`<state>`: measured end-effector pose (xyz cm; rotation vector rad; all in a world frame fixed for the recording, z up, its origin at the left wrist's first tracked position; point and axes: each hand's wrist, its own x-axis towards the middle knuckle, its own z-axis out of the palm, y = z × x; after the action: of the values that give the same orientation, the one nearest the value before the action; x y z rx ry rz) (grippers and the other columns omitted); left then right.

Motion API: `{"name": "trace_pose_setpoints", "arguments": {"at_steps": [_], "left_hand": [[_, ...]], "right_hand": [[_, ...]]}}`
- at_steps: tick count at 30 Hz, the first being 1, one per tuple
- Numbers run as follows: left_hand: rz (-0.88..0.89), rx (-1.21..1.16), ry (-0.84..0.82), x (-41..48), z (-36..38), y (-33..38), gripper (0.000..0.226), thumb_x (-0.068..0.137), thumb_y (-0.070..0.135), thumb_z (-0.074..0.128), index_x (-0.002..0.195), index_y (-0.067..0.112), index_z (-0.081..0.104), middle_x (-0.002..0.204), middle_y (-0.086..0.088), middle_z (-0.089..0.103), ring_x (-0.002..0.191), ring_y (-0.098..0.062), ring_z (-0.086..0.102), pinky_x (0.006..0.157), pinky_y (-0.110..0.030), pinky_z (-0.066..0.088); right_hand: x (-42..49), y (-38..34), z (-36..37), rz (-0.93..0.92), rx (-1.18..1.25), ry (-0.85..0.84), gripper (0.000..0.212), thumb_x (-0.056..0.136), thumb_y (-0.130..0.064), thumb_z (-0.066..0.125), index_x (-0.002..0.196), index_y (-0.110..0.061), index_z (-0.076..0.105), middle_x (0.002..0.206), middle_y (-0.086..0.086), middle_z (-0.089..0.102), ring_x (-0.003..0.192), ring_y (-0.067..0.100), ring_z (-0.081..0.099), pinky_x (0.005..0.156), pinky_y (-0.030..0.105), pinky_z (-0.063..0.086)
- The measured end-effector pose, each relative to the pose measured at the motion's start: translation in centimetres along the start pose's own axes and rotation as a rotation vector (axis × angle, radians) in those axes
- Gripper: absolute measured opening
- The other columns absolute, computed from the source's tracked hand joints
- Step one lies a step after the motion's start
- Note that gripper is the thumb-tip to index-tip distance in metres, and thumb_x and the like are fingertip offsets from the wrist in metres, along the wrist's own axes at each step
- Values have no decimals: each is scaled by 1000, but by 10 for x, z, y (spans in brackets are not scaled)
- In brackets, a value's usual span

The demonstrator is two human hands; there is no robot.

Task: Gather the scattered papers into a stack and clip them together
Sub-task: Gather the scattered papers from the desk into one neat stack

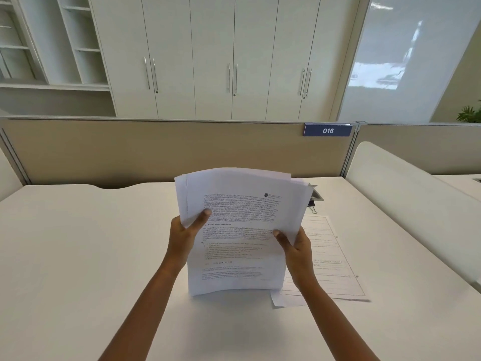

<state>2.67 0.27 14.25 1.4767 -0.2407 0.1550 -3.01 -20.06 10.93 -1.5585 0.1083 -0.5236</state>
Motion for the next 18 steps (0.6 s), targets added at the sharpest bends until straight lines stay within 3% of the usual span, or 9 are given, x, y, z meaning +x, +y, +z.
{"name": "trace_pose_setpoints", "arguments": {"at_steps": [2,3,5,8,11,18], "left_hand": [[22,-15,19,3,1,10,24,61,42,66,81,29,60,61,17,71,70,-12,64,48,-11,52],[36,-30,34,4,1,15,18,65,40,60,79,28,60,60,15,70,69,-12,63,48,-11,51],[74,-52,42,6,-1,26,32,67,56,57,75,24,60,58,16,69,62,-7,63,49,-12,50],[89,-66,-1,8,-5,36,73,43,89,51,78,27,62,61,17,70,59,1,66,52,-15,51],[94,-85,-57,8,-6,38,81,34,92,48,83,29,63,65,17,72,61,0,68,53,-15,53],[94,-123,-80,9,-10,36,80,36,89,54,91,31,64,75,17,75,70,-3,71,57,-17,56]], "right_hand": [[0,-2,3,-20,-5,20,31,80,-24,59,109,-19,49,96,-3,61,93,27,60,74,32,54],[-1,-4,5,-34,-10,22,35,76,-29,55,110,-22,48,97,-4,61,93,25,60,74,31,54],[-1,-7,6,-83,-14,25,32,77,-33,49,108,-31,43,99,-7,59,91,15,62,73,31,57],[-1,-14,6,-162,34,76,14,91,-24,46,99,-32,38,93,-10,56,76,-5,63,61,17,55],[0,-18,4,-180,71,156,20,96,-8,38,88,-27,37,83,-7,51,63,-11,59,51,7,48],[4,-17,-5,-102,198,274,26,95,-8,41,73,-21,38,70,-4,46,53,-6,51,47,4,41]]}}
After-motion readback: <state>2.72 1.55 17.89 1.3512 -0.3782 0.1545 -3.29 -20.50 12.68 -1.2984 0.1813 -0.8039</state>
